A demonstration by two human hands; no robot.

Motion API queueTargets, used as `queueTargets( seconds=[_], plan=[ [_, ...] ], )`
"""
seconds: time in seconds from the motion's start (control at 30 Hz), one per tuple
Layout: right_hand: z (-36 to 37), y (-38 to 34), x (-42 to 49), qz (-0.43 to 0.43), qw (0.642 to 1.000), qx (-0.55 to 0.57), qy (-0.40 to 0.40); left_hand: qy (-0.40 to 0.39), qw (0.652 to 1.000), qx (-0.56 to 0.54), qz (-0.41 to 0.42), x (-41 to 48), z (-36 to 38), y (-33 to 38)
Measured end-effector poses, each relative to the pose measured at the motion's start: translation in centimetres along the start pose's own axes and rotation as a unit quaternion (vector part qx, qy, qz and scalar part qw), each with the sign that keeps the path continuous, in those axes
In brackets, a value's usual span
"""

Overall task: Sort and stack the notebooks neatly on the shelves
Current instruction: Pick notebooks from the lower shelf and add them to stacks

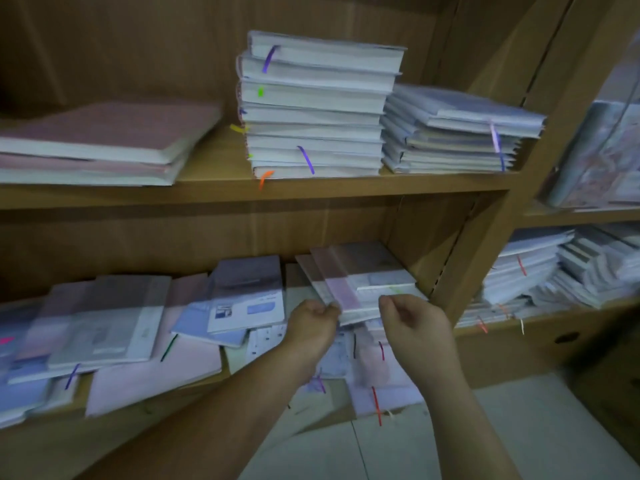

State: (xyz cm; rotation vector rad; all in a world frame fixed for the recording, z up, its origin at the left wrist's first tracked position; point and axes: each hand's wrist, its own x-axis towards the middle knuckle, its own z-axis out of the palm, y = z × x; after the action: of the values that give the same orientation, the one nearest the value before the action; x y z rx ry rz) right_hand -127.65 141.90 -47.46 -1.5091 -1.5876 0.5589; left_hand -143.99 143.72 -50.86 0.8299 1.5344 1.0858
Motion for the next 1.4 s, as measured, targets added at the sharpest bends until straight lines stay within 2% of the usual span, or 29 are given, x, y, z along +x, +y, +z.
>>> queueTargets(
  seconds=[0.1, 0.2, 0.33, 0.5, 0.63, 0.7, 0.8, 0.83, 0.93, 1.0, 1.1, 1.23, 1.4],
  plan=[
    [-0.1, 0.6, 0.5, -0.003, 1.0, 0.009, 0.0, 0.022, 0.991, -0.116, -0.065, 2.9, 2.9, 0.4],
    [-0.2, 1.5, 0.6, 0.027, 0.999, 0.025, -0.02, 0.035, 0.982, -0.161, -0.09, 4.3, 4.2, 0.6],
    [-0.2, 1.7, 0.1, 0.074, 0.995, 0.056, -0.028, 0.05, 0.981, -0.176, -0.068, 3.9, 3.1, 1.9],
    [-0.1, 0.0, -0.3, 0.145, 0.985, 0.091, -0.016, 0.094, 0.982, -0.162, -0.03, -1.6, -4.2, -0.2],
    [2.2, -2.4, -1.7, 0.252, 0.944, 0.116, -0.178, 0.127, 0.977, -0.172, -0.005, -8.4, -11.0, -3.5],
    [3.8, -3.9, -3.3, 0.251, 0.926, 0.105, -0.263, 0.136, 0.973, -0.185, 0.02, -10.9, -13.2, -4.5],
    [5.3, -6.1, -5.4, 0.202, 0.933, 0.105, -0.278, 0.14, 0.965, -0.218, 0.044, -14.1, -15.8, -5.0],
    [5.5, -6.9, -5.9, 0.208, 0.926, 0.115, -0.293, 0.131, 0.964, -0.226, 0.048, -15.2, -16.7, -5.1],
    [6.0, -8.9, -7.4, 0.299, 0.843, 0.254, -0.369, 0.092, 0.967, -0.228, 0.062, -19.6, -19.4, -5.5],
    [6.2, -10.3, -9.1, 0.289, 0.82, 0.318, -0.379, 0.074, 0.975, -0.193, 0.081, -22.7, -21.0, -5.8],
    [6.6, -12.1, -12.4, 0.227, 0.842, 0.336, -0.356, 0.089, 0.984, -0.12, 0.101, -25.9, -23.6, -6.5],
    [6.9, -14.2, -16.7, 0.148, 0.874, 0.344, -0.309, 0.041, 0.987, -0.032, 0.155, -28.8, -26.5, -6.0],
    [5.9, -18.6, -20.0, 0.005, 0.936, 0.327, -0.13, 0.029, 0.972, 0.008, 0.231, -30.9, -26.9, -3.2]
  ],
)
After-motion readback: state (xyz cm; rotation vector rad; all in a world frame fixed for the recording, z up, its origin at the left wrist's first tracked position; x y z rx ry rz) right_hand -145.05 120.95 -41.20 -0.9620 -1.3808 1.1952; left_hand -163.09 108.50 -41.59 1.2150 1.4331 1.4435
